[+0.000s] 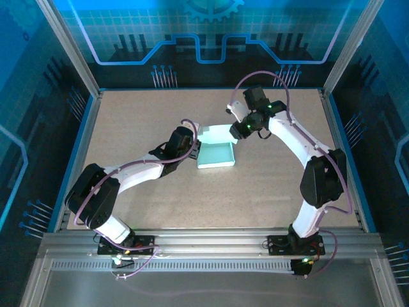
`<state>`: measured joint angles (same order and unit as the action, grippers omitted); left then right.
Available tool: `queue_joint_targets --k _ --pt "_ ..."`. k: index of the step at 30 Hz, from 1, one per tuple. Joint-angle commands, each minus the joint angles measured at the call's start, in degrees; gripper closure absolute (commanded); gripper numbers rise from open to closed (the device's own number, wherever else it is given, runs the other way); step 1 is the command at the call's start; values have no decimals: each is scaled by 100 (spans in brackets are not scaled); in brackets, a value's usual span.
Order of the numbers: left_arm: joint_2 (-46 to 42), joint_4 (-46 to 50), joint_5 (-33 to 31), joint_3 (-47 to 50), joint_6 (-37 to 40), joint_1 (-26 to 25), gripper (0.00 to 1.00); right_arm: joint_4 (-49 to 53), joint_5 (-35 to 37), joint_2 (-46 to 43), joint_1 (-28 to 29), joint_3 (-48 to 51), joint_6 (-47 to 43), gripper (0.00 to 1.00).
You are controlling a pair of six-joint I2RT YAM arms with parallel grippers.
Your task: Fold the paper box
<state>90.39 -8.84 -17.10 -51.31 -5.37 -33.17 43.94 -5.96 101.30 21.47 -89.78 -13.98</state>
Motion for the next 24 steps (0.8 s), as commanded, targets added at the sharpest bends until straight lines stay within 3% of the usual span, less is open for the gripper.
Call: queue_joint_targets --k 1,5,8,12,23,24 --pt "32 67 56 -205 155 -25 100 -102 51 75 24 -8 72 68" --pt "49 142 79 -246 112 -21 100 -297 -67 75 -58 131 49 67" --pt "84 329 78 -354 70 -9 100 -506 -259 -22 -125 320 28 58" --pt "139 666 139 -529 -6 44 100 -765 -486 -181 -179 594 -146 58" --pt "213 1433 369 -1003 -62 104 100 -808 -667 -207 -293 787 -505 75" --pt "249 1470 374 -1044 -83 110 100 -803 -685 -191 -302 789 -522 81"
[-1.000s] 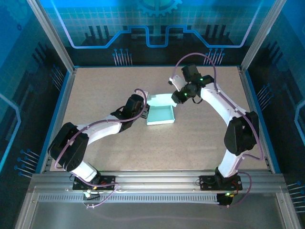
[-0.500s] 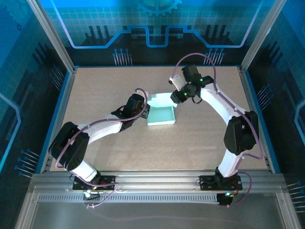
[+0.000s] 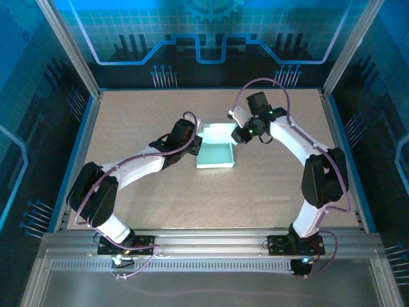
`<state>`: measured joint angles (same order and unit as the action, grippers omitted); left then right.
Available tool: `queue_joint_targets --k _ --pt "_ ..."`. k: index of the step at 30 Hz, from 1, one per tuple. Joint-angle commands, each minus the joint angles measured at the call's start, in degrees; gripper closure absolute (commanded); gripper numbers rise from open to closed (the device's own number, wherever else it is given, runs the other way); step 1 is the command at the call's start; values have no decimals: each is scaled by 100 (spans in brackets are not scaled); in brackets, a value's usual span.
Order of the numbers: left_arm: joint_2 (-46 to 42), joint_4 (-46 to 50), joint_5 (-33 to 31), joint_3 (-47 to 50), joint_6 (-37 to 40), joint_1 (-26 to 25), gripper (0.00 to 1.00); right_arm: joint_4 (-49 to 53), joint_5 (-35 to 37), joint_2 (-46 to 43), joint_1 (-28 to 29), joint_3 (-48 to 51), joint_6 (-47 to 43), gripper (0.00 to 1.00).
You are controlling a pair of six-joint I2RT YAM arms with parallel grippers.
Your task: Fold the paper box
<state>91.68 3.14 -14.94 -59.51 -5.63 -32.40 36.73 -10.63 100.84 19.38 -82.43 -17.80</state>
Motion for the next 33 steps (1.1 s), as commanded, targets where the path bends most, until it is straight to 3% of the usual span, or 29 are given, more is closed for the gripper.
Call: queue_joint_targets --k 1,8,11,15,23,27,33 --pt "151 321 171 -250 -74 39 100 -77 -220 -135 -92 53 -139 84" --pt "235 396 306 -358 -202 53 100 -63 -282 -47 -78 63 -97 91" --pt "262 410 351 -394 -211 50 100 -119 -228 -53 -48 108 -63 76" --pt "272 429 360 -421 -206 67 100 -121 -216 -16 -56 112 -74 75" --pt "298 469 371 -452 -259 67 100 -38 -216 21 -51 48 -84 100" --pt "289 459 325 -483 -502 72 100 -244 10 -83 37 172 136 100" --pt "477 104 187 -524 -981 74 100 -1276 448 -476 269 762 1205 100"
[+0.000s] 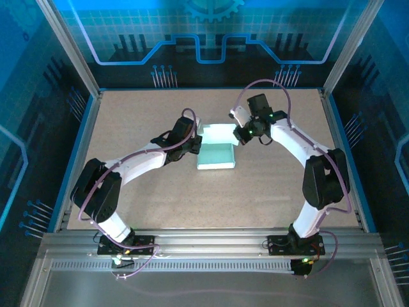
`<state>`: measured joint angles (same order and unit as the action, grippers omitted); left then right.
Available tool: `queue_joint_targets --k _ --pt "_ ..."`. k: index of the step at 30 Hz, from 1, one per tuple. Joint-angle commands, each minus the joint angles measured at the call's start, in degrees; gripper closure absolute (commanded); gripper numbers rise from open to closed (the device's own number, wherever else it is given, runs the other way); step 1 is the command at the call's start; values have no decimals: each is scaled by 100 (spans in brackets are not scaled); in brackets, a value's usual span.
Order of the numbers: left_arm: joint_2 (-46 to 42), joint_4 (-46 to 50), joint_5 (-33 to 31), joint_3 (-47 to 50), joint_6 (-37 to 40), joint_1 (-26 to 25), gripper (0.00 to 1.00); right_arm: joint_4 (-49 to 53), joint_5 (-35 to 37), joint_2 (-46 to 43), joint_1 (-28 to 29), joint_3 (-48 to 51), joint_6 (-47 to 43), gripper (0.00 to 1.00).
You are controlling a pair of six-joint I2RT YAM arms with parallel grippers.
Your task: Fold the paper box
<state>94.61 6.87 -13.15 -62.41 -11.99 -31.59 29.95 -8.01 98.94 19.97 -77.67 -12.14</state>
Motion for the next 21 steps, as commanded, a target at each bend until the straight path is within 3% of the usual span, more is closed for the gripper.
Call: queue_joint_targets --k 1,21 --pt "229 -265 -1 -271 -380 -9 100 -720 339 -365 288 366 784 100" --pt "294 -524 61 -380 -979 -84 100 -1749 2287 -871 1079 973 3342 100"
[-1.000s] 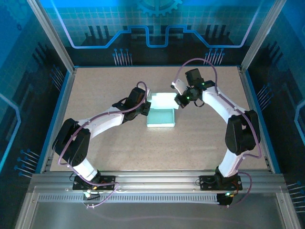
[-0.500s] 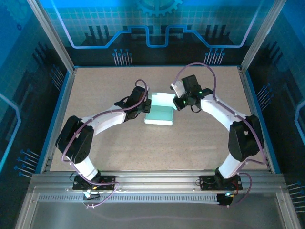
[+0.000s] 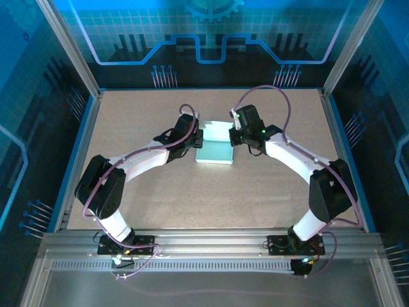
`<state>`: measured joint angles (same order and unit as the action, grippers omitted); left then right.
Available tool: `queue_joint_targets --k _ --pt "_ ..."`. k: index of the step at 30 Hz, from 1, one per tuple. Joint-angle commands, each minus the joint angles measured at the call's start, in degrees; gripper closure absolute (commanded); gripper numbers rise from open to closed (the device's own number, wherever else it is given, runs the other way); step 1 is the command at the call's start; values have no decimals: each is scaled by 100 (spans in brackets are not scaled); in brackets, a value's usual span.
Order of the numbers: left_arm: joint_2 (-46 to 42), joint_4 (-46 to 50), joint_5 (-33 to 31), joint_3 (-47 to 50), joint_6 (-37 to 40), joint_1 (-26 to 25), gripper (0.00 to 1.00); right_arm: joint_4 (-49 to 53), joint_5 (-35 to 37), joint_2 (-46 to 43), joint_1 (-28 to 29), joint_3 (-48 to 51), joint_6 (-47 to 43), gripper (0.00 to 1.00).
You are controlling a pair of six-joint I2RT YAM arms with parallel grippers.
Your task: Fold the paper box
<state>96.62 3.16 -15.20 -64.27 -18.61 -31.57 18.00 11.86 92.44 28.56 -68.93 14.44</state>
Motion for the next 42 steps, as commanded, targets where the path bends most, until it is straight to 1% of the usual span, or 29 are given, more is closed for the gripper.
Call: queue_joint_targets --k 1,5,9,13,23,33,39,42 --pt "101 -162 276 -196 -387 -95 100 -620 457 -234 257 136 808 100" --pt "202 -335 237 -150 -659 -130 100 -979 762 -270 348 375 1399 100" --pt "286 -504 240 -140 -866 -152 100 -1081 1175 -298 449 543 1766 100" --pt "303 -679 270 -65 -973 -205 100 -1242 1421 -358 529 749 2061 100" --pt "193 -1250 190 468 -1052 -368 100 -1923 2092 -508 834 1305 2116 100" --pt "72 -1761 10 975 -1080 -465 100 -2564 2318 -581 1053 1766 1984 100" --pt "144 -1973 -14 1125 -1051 -501 100 -2617 2426 -572 1134 1821 1978 100" --pt "164 -2039 -17 1185 -1049 -510 100 -2661 2444 -563 1135 2024 1974 100"
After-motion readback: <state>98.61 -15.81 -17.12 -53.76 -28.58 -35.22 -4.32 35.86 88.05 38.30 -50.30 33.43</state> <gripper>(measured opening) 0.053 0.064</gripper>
